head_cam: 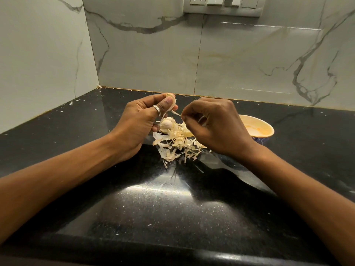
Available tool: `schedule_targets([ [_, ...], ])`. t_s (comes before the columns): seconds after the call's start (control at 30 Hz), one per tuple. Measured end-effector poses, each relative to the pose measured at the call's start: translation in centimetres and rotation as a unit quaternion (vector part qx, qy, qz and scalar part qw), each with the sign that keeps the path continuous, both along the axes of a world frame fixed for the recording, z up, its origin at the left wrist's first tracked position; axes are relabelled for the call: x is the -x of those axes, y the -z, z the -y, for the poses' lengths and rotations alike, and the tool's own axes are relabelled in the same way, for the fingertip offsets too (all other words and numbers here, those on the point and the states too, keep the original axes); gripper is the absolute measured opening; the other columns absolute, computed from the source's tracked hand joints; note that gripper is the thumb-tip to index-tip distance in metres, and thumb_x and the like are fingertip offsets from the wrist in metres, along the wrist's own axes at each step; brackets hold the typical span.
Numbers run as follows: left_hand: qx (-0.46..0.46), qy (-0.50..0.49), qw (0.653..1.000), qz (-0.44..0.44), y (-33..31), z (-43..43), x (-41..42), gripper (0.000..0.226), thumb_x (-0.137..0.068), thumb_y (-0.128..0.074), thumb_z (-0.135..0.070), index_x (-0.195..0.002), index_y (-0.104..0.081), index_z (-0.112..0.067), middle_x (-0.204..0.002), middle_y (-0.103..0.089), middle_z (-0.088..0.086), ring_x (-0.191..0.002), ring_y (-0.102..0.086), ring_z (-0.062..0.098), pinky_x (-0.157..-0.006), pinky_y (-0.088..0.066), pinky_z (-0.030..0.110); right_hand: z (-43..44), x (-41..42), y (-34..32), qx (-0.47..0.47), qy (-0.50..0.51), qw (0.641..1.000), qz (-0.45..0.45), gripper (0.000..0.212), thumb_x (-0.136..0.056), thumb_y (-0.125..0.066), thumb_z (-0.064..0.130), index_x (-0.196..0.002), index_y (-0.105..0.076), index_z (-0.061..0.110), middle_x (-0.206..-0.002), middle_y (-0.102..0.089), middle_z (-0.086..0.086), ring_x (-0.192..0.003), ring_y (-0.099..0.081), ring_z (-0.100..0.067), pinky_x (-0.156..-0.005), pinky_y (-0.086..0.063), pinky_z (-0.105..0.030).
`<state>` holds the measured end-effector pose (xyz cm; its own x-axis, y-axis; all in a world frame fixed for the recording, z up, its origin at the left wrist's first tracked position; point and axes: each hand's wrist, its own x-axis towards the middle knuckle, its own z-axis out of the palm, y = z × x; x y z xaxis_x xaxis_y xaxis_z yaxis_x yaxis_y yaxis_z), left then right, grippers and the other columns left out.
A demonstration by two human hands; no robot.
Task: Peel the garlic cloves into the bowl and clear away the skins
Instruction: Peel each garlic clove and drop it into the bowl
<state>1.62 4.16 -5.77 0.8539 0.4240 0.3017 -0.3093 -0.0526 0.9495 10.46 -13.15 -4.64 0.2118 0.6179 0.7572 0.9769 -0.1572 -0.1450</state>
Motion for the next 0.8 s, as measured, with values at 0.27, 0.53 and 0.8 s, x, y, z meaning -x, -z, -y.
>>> schedule_targets([
  [0.27, 0.018, -0.01, 1.0, 0.018, 0.05, -0.23, -0.25, 0.017, -0.093, -0.068, -0.027, -0.106, -0.073, -0.018, -0.103, -0.077, 0.004, -0.071, -0.058, 0.002, -0.048, -0.041, 0.015, 0.13, 0.28, -0.21, 0.006, -0.024, 1.0, -0.01, 0.011, -0.089, -0.067, 0.014, -0.087, -0.076, 0.01, -0.079, -0.072, 0.002, -0.068, -0.066, -0.011, -0.063, -0.057, -0.037],
  [0.53, 0.027, -0.06, 0.998, 0.025, -0.11, -0.72, -0.32, 0.018, -0.091, -0.07, -0.03, -0.106, -0.071, -0.019, -0.104, -0.077, 0.003, -0.084, -0.052, 0.011, -0.052, -0.039, 0.017, 0.51, 0.27, -0.43, 0.011, -0.03, 0.999, -0.004, 0.008, -0.086, -0.069, 0.008, -0.085, -0.076, 0.009, -0.077, -0.071, 0.001, -0.066, -0.065, -0.014, -0.063, -0.056, -0.036],
  [0.8, 0.005, -0.049, 0.998, 0.029, 0.1, -0.47, -0.33, 0.028, -0.087, -0.075, -0.027, -0.111, -0.071, -0.015, -0.103, -0.077, 0.005, -0.08, -0.062, 0.008, -0.052, -0.043, 0.016, 0.49, -0.19, -0.16, 0.019, 0.017, 1.0, 0.001, 0.01, -0.086, -0.065, 0.019, -0.086, -0.073, 0.012, -0.081, -0.069, 0.001, -0.071, -0.065, -0.016, -0.065, -0.057, -0.041],
])
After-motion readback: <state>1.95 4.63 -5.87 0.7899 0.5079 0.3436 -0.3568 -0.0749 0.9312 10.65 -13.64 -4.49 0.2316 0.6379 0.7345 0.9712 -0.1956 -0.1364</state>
